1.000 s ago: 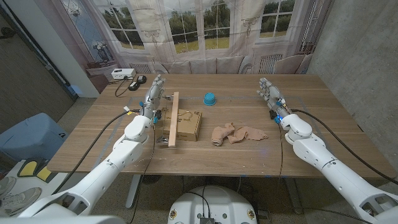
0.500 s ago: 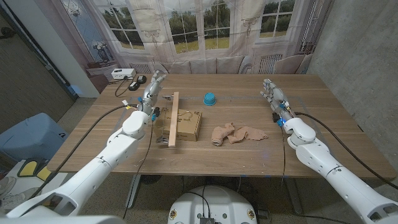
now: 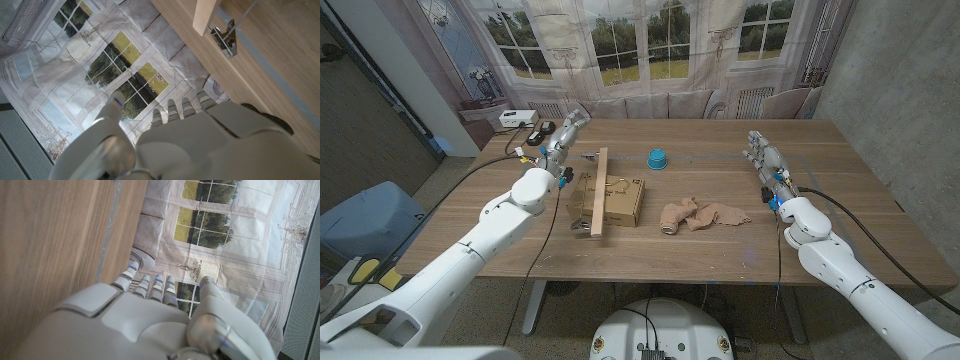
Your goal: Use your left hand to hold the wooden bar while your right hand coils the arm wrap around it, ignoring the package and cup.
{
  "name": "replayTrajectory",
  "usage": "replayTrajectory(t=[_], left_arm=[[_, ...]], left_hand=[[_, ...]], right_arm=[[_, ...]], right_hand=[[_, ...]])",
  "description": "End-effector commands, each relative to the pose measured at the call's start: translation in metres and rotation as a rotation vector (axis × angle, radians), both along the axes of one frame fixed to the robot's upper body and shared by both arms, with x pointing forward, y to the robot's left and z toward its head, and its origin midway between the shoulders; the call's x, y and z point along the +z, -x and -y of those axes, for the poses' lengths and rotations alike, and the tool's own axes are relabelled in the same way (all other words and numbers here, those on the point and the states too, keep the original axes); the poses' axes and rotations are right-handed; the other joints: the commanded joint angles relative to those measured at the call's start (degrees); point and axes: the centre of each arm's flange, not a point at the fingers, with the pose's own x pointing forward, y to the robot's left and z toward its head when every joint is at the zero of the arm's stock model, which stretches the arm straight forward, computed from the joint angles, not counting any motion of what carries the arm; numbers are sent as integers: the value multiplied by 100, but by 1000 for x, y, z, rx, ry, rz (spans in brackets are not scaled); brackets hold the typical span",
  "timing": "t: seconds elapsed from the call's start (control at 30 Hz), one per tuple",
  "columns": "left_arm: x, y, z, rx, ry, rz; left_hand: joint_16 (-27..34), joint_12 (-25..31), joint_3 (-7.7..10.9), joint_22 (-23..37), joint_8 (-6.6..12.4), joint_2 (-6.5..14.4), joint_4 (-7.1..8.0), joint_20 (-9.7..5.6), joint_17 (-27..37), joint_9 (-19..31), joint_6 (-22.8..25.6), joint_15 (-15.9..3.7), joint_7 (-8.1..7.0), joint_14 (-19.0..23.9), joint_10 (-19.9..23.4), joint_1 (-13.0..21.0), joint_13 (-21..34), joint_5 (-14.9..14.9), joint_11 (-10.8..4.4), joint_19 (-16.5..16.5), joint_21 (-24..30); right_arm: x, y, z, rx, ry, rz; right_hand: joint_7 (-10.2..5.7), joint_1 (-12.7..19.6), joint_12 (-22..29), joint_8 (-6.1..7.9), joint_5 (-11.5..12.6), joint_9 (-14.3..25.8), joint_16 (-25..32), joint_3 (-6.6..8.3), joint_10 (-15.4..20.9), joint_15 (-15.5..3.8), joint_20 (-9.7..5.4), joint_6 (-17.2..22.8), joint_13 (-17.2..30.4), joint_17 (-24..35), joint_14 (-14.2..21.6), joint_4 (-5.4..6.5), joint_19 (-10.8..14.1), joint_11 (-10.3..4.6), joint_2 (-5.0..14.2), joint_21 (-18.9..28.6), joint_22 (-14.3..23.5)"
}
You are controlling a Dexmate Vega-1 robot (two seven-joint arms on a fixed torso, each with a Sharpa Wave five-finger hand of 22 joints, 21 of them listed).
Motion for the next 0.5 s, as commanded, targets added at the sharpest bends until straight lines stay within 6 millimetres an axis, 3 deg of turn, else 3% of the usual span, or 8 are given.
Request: replayTrajectory(t=[0.03, 0.5], left_arm=[[29, 16, -8, 106, -176, -37], [74, 27, -6, 253, -495, -133]], left_hand=[[54, 11, 24, 8, 39, 33, -28, 27, 10, 14, 15, -13, 12, 36, 15, 84, 0, -7, -25, 42, 33], [50, -39, 103, -1, 66, 109, -122, -93, -2, 19, 124, -115, 87, 104, 5, 291, -50, -34, -134, 106, 44]], right_arm=[[-13, 11, 2, -22, -34, 17], [-18, 19, 1, -40, -53, 31]], right_hand=[[-16, -9, -16, 28, 26, 16, 7, 6, 2, 3, 27, 19, 20, 26, 19, 13, -7, 17, -27, 39, 29], [-19, -13, -15, 27, 27, 17, 8, 0, 10, 3, 26, 20, 21, 28, 30, 15, -1, 8, -28, 41, 30]])
